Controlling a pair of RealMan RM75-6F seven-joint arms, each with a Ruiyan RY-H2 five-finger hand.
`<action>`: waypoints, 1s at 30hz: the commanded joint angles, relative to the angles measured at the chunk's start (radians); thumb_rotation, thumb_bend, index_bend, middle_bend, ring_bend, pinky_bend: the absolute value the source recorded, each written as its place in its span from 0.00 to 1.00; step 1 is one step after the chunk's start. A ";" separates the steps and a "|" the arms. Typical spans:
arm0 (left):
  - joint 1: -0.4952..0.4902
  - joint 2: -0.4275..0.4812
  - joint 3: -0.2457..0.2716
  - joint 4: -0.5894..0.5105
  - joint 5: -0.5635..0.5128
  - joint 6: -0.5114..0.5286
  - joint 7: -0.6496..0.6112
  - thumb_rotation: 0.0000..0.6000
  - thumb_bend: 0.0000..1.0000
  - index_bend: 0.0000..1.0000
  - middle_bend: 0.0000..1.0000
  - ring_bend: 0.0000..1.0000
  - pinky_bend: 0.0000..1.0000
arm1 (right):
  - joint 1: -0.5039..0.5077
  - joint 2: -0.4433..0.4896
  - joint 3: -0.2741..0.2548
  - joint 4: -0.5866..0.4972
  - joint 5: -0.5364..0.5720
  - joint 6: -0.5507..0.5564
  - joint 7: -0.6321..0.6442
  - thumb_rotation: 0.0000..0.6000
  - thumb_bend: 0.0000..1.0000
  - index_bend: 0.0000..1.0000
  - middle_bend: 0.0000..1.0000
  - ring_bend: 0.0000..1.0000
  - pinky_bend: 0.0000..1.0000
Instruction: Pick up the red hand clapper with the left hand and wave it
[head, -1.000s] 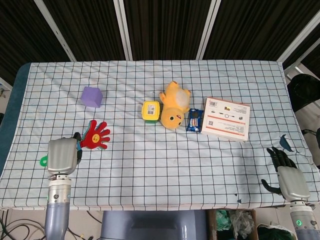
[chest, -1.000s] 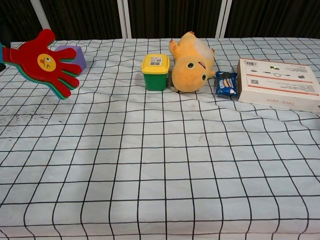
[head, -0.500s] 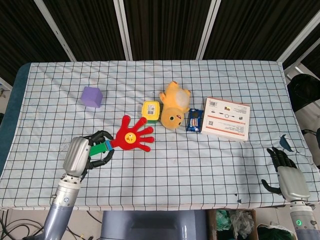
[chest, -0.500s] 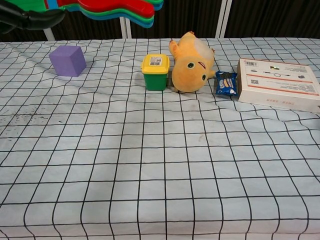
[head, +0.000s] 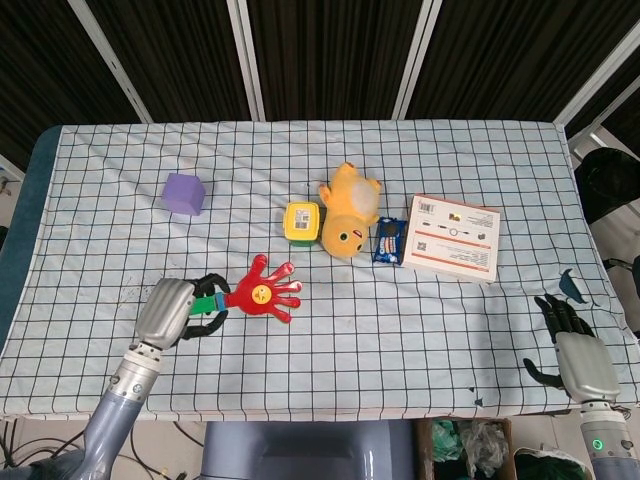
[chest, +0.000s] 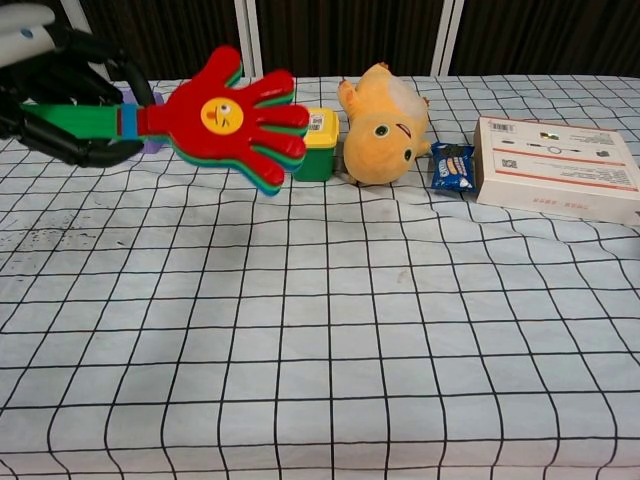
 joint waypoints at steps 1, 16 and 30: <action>-0.021 -0.020 0.013 0.060 -0.070 -0.037 0.076 1.00 0.51 0.74 0.75 0.66 0.79 | 0.000 0.000 0.000 0.000 0.000 0.000 0.000 1.00 0.24 0.00 0.00 0.00 0.15; -0.034 -0.095 0.050 0.182 -0.118 -0.027 0.179 1.00 0.47 0.68 0.60 0.52 0.66 | 0.001 0.003 0.002 -0.003 0.006 -0.001 -0.002 1.00 0.24 0.00 0.00 0.00 0.15; -0.019 -0.098 0.045 0.179 -0.230 0.035 0.338 1.00 0.04 0.23 0.06 0.03 0.15 | 0.001 0.005 0.001 -0.006 0.016 -0.005 -0.011 1.00 0.24 0.00 0.00 0.00 0.15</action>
